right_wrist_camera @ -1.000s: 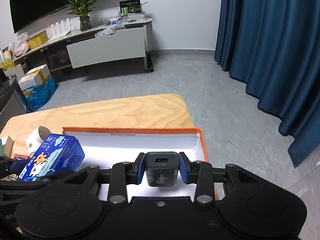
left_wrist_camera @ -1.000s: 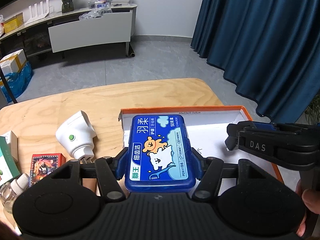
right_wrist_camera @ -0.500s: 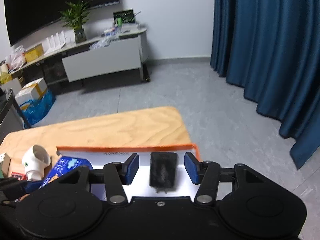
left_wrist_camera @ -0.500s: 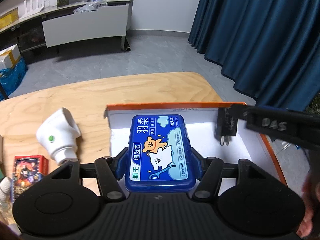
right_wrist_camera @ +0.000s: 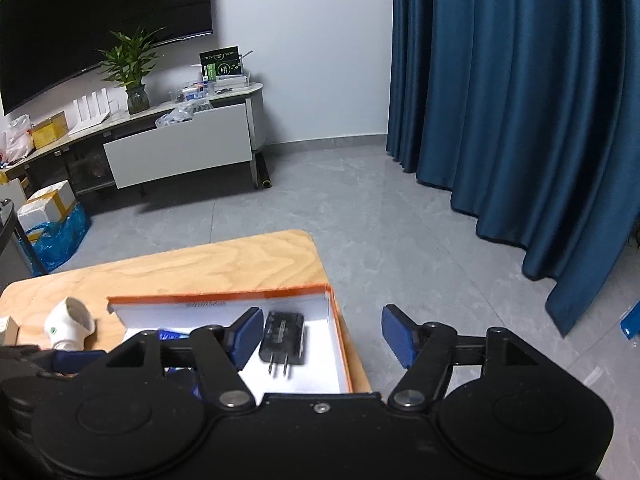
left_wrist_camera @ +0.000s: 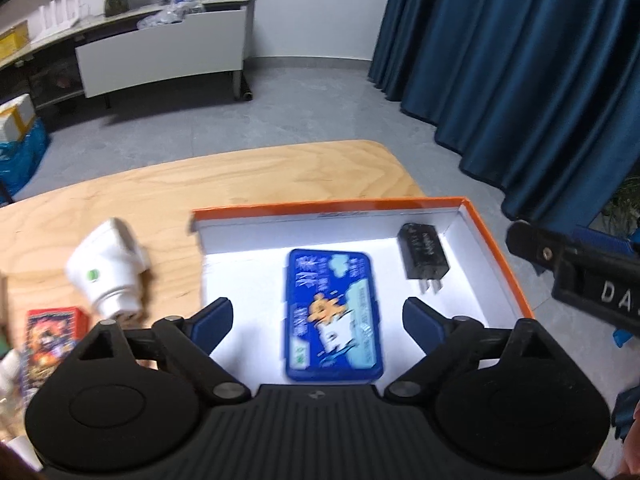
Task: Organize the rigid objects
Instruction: 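Lower and release the black charger with the right gripper while the left releases the blue tin, then withdraw both tools from the box back toward the remaining items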
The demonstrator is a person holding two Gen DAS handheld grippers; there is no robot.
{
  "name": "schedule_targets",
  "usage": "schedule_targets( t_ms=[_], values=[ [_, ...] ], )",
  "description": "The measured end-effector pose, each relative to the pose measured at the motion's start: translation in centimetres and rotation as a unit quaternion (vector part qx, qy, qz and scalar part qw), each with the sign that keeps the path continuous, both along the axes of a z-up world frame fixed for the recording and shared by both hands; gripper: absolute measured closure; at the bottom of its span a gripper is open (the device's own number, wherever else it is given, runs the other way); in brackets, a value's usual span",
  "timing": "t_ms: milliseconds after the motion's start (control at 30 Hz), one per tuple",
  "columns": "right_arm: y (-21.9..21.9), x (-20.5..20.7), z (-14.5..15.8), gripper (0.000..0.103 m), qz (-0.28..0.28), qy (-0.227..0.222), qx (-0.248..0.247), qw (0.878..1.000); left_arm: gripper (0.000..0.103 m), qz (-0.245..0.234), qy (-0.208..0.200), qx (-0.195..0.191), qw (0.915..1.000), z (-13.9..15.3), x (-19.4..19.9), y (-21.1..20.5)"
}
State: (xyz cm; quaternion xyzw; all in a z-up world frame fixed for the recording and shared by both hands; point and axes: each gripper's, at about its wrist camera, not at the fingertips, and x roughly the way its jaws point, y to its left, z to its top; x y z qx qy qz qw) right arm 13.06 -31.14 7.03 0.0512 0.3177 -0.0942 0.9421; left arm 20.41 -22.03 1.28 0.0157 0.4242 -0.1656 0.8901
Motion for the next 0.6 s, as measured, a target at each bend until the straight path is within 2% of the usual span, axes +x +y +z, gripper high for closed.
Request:
schedule_targets(
  t_ms=[233,300,600],
  values=[
    [0.9,-2.2,-0.1,0.017,-0.008,0.01,0.024,1.0,0.004,0.028,0.003,0.027,0.9992,1.3,-2.2,2.2],
    [1.3,-2.8,0.0,0.016,-0.004,0.013,0.03,0.999,0.0,0.035,0.004,0.026,0.999,1.6,-2.8,2.9],
    [3.2,-5.0,0.2,0.013,0.013,0.022,0.029,0.999,0.0,0.048,0.002,0.016,0.9987,2.2,-5.1,5.2]
  ],
)
